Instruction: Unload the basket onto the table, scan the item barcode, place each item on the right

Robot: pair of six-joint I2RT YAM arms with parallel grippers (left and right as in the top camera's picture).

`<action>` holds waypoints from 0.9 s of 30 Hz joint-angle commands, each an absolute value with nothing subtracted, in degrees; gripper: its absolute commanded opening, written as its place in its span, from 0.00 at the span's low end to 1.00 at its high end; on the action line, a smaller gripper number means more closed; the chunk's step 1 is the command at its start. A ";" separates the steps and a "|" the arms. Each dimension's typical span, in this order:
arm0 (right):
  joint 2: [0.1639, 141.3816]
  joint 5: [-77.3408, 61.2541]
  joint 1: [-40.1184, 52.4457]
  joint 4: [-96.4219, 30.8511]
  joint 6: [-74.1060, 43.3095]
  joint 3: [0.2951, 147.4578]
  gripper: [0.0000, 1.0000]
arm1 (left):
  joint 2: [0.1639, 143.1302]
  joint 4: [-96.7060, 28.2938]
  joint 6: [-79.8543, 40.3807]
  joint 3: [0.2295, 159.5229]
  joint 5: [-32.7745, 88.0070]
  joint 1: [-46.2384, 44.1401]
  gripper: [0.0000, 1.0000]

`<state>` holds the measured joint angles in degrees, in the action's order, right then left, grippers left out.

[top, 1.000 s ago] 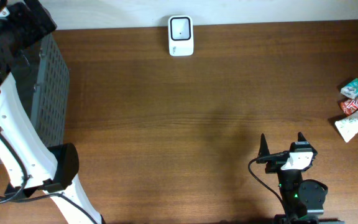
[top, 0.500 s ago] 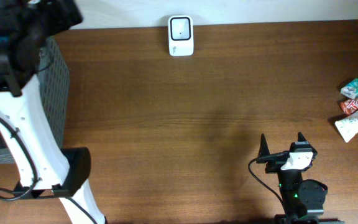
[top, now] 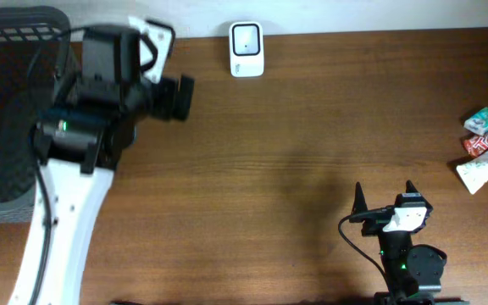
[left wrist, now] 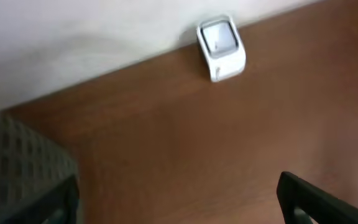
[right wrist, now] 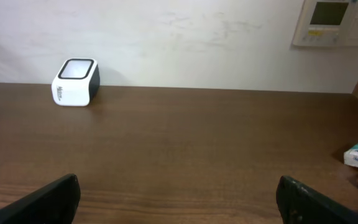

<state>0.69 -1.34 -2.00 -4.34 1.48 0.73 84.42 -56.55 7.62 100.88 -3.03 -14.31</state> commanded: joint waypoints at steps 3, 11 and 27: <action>0.21 -0.97 -2.44 -4.56 1.02 0.32 0.99 | 64.51 -50.61 16.58 75.44 -2.79 -14.35 0.99; 0.21 -0.97 -2.44 -4.56 1.02 0.32 0.99 | 39.09 -31.35 16.34 46.44 0.38 -9.93 0.99; 0.21 -0.97 -2.44 -4.56 1.02 0.32 0.99 | 5.61 11.00 5.15 3.90 1.76 -4.69 0.99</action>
<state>0.58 -1.32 -2.07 -4.34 1.48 0.73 9.32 8.21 7.07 7.68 1.69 -5.41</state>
